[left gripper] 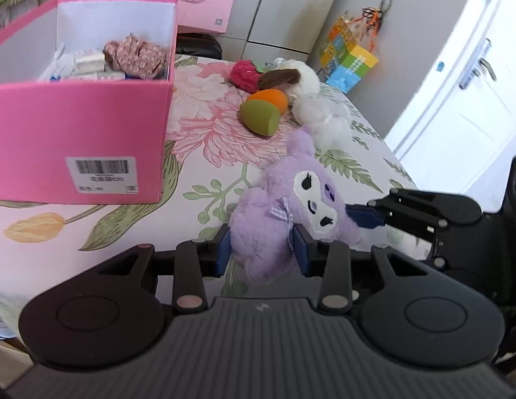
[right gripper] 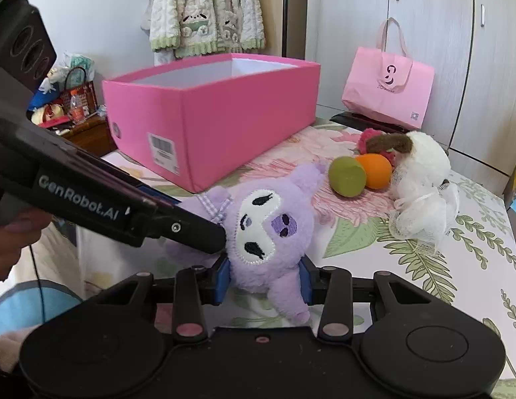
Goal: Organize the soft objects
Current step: 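Lift the purple plush with both grippers and carry it over the shoebox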
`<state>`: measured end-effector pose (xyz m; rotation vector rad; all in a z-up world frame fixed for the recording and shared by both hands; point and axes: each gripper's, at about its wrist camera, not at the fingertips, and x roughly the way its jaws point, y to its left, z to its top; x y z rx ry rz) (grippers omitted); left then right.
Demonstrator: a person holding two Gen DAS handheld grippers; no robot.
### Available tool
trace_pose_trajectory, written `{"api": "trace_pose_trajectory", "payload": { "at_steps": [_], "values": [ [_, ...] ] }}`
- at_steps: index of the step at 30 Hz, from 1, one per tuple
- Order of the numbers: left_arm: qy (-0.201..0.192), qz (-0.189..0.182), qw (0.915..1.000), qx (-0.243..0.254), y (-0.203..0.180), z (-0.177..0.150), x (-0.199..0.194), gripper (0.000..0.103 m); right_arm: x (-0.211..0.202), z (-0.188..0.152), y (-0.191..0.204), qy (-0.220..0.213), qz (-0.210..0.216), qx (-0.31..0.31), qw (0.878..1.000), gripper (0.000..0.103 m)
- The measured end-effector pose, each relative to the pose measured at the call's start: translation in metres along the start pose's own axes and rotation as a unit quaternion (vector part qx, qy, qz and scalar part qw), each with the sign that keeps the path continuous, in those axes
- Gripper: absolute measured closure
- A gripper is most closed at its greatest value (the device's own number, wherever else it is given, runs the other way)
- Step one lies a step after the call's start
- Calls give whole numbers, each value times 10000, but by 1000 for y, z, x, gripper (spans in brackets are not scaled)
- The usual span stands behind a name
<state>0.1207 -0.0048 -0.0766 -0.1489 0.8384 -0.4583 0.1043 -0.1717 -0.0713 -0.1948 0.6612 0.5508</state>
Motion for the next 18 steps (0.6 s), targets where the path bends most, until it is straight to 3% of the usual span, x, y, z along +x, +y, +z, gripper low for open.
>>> {"api": "trace_pose_trajectory", "payload": {
  "at_steps": [10, 18],
  "values": [
    [-46, -1, 9981, 616, -5, 5, -81, 65, -49, 30, 35, -141, 359, -56, 9992, 57],
    [-689, 327, 9948, 672, 12, 31, -142, 65, -62, 83, 56, -487, 728, -69, 9961, 56]
  ]
}}
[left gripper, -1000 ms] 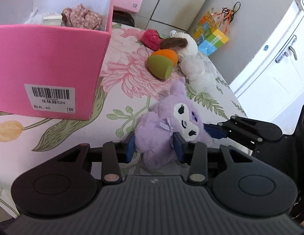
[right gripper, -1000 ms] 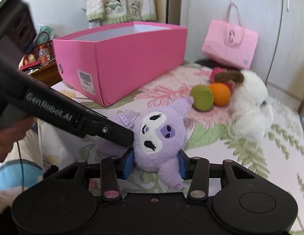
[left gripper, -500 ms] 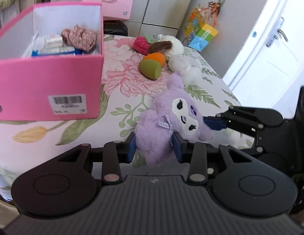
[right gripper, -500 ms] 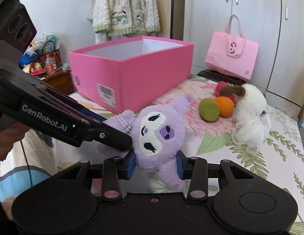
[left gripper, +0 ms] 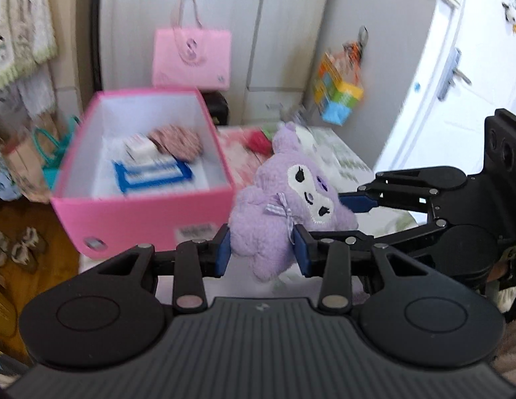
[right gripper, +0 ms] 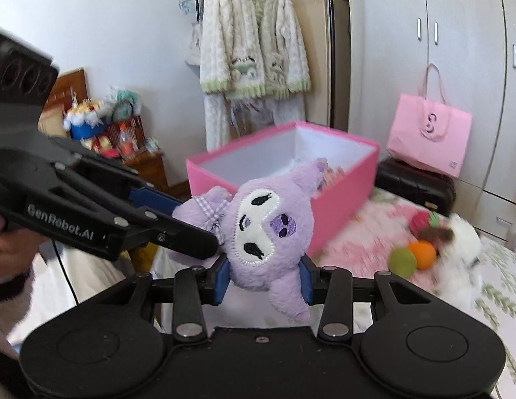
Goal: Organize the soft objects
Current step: 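Lift the purple plush with both grippers and carry it over the shoebox, then open both grippers to drop the purple plush into the shoebox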
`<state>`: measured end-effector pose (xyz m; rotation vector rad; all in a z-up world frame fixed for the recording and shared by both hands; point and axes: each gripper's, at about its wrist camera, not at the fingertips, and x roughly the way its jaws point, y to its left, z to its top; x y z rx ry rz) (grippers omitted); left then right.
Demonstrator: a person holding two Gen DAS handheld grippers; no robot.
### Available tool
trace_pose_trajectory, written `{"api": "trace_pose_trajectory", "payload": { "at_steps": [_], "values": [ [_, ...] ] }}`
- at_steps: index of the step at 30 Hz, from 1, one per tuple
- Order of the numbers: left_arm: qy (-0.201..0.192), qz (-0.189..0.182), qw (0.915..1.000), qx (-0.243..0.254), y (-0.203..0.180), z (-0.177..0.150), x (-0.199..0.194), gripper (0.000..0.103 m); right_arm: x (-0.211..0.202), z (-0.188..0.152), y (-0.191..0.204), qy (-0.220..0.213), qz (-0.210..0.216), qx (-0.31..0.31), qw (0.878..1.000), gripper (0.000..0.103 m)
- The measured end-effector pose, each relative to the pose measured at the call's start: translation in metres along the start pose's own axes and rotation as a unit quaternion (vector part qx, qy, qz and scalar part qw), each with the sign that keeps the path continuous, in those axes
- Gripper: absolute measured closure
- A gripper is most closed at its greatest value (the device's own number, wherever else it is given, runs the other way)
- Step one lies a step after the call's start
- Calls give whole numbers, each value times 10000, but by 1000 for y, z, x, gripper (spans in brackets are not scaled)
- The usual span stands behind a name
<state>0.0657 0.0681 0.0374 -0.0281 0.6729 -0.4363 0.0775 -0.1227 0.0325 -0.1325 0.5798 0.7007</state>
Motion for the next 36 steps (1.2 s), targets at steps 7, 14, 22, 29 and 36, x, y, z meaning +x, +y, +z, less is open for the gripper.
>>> {"api": "trace_pose_trajectory", "payload": {
  "at_steps": [7, 14, 22, 29, 36],
  "values": [
    [-462, 385, 9976, -345, 45, 34, 1, 64, 43, 54, -1, -177, 309, 153, 9992, 56],
    [-502, 471, 9944, -796, 106, 69, 38, 65, 109, 97, -26, -17, 537, 554, 9970, 56],
    [163, 288, 9919, -1229, 150, 75, 102, 65, 173, 103, -54, 703, 490, 651, 9942, 56],
    [537, 319, 9901, -1260, 154, 59, 119, 62, 196, 96, -64, 1276, 562, 516, 9889, 56],
    [537, 760, 9898, -1081, 142, 52, 116, 62, 204, 98, -55, 1532, 356, -41, 9875, 53]
  ]
}}
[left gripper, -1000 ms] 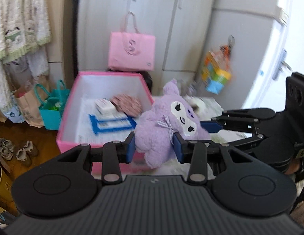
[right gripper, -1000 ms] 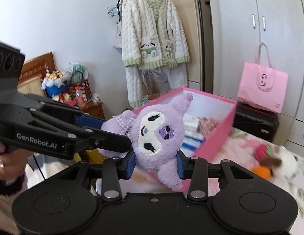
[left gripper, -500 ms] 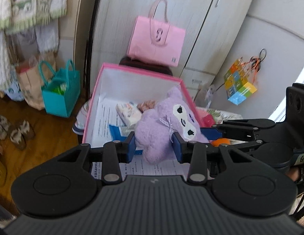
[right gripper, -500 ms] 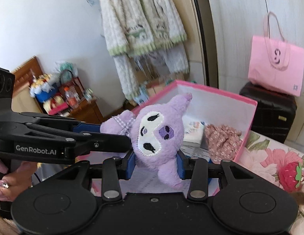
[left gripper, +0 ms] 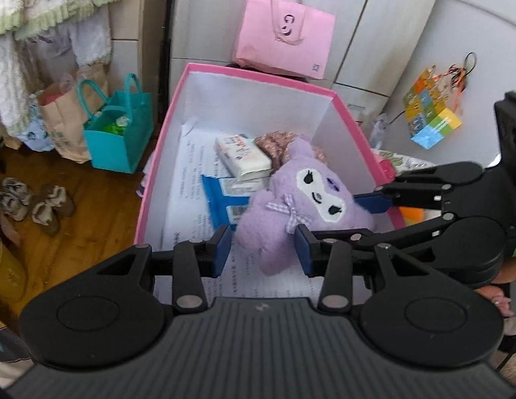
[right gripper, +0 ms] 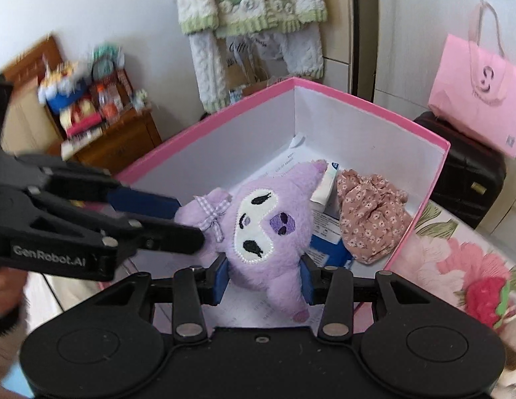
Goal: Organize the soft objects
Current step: 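Open both grippers to drop the purple plush into the shoebox, then move the left gripper to the green sponge while the right approaches the white mesh puff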
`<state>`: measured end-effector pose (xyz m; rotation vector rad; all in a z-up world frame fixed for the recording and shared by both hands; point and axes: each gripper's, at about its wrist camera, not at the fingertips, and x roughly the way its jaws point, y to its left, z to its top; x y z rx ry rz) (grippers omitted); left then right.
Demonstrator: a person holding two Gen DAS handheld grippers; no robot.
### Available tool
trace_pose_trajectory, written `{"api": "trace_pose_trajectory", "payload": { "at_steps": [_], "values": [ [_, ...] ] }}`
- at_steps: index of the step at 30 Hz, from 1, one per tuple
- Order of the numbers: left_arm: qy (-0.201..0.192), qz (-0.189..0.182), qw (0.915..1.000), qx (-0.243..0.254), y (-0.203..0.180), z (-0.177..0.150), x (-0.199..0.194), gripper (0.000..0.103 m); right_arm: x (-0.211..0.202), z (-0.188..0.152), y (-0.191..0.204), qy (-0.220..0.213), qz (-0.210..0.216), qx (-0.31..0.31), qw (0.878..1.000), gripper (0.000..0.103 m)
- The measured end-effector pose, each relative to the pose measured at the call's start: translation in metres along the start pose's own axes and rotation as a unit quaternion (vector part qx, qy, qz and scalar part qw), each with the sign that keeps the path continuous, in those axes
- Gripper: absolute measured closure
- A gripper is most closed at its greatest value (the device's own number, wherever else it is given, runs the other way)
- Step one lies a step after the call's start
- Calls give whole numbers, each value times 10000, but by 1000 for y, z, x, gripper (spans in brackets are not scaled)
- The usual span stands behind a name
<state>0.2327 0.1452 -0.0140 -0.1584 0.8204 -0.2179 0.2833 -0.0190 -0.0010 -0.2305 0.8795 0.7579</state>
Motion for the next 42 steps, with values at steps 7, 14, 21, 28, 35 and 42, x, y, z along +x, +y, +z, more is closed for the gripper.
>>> {"api": "trace_pose_trajectory", "payload": {
  "at_steps": [7, 14, 21, 28, 35, 42],
  "values": [
    [-333, 347, 9987, 161, -10, -9, -25, 50, -21, -12, 8, -227, -232, -400, 9987, 35],
    [-718, 258, 9963, 399, -29, -14, -61, 42, -94, -41, -10, -1091, -98, 12, 9940, 35],
    [-961, -220, 9922, 763, -68, -21, -85, 38, -164, -82, -37, -1705, -548, 396, 9830, 35],
    [-1092, -785, 9833, 1226, -121, -29, -79, 38, -211, -125, -56, -2043, -1049, 472, 9721, 33],
    [-1106, -1077, 9742, 1648, -176, -36, -48, 38, -213, -160, -84, -2022, -1353, 544, 9684, 30],
    [-987, -892, 9733, 1870, -209, -44, -2, 38, -181, -193, -123, -2027, -1280, 854, 9671, 29]
  ]
}}
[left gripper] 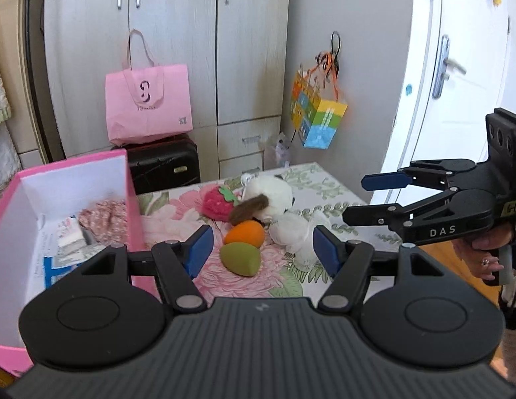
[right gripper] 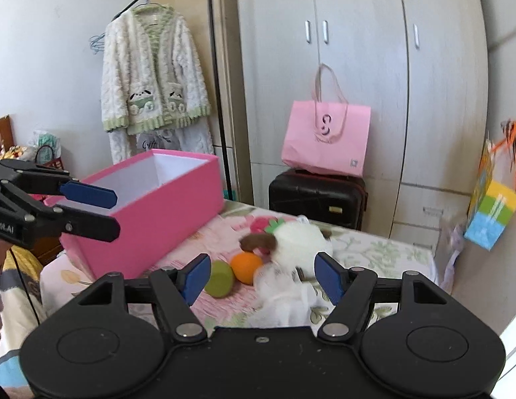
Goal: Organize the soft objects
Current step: 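Move the left gripper to the green sponge while the right approaches the white mesh puff, then grasp the green sponge with the left gripper while the right grasps the white mesh puff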
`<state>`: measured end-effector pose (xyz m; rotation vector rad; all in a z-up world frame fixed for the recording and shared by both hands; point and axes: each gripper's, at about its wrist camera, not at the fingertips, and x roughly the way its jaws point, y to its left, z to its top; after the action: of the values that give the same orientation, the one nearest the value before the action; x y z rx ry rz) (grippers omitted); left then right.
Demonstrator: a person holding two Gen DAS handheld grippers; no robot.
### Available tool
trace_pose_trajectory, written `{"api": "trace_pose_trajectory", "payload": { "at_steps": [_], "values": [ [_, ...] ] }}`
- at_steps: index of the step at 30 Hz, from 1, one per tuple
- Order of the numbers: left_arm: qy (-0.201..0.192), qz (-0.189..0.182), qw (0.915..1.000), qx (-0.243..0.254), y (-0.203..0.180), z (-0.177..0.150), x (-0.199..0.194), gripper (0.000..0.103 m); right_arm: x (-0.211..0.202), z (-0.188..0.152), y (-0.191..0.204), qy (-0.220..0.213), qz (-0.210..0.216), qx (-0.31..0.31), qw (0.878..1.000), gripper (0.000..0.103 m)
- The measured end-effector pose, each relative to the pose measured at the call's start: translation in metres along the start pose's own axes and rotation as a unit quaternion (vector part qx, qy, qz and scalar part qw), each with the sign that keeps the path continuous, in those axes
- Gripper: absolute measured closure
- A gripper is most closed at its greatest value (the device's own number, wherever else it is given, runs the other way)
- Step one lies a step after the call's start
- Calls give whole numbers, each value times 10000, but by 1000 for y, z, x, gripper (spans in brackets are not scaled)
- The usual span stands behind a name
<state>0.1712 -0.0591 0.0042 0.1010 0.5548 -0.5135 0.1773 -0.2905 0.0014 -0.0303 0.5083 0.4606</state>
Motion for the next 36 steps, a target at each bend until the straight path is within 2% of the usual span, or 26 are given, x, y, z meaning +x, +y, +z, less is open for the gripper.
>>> {"api": "trace_pose_trajectory", "payload": {
  "at_steps": [7, 11, 16, 19, 24, 28, 29, 31, 32, 33, 36],
  "values": [
    [216, 355, 9991, -28, -7, -13, 53, 38, 43, -31, -22, 188, 137, 237, 9994, 29],
    [319, 458, 9983, -168, -2, -21, 87, 38, 59, -40, -19, 258, 13, -6, 9997, 29],
    [384, 526, 9973, -350, 6, -27, 111, 38, 74, -46, -19, 409, 17, -305, 9987, 28],
    [731, 490, 9952, -418, 7, -31, 126, 39, 85, -47, -20, 575, 133, -315, 9978, 24],
    [681, 672, 9937, -582, 8, -40, 145, 40, 101, -49, -21, 756, 81, -251, 9968, 24],
    [508, 833, 9938, -538, 7, -47, 146, 49, 100, -53, -18, 664, 34, -202, 9976, 25],
    [485, 850, 9938, -529, 7, -47, 146, 54, 98, -53, -16, 635, 20, -262, 9976, 27],
    [442, 840, 9939, -559, 7, -48, 144, 57, 97, -55, -11, 597, -13, -365, 9976, 45],
    [422, 840, 9939, -571, 6, -48, 144, 58, 96, -56, -8, 585, -70, -362, 9976, 49],
    [397, 856, 9939, -574, 6, -49, 143, 59, 95, -57, -6, 577, -167, -329, 9976, 57],
    [323, 926, 9933, -613, 5, -51, 139, 59, 89, -59, 2, 486, -376, -233, 9978, 67]
  ]
}}
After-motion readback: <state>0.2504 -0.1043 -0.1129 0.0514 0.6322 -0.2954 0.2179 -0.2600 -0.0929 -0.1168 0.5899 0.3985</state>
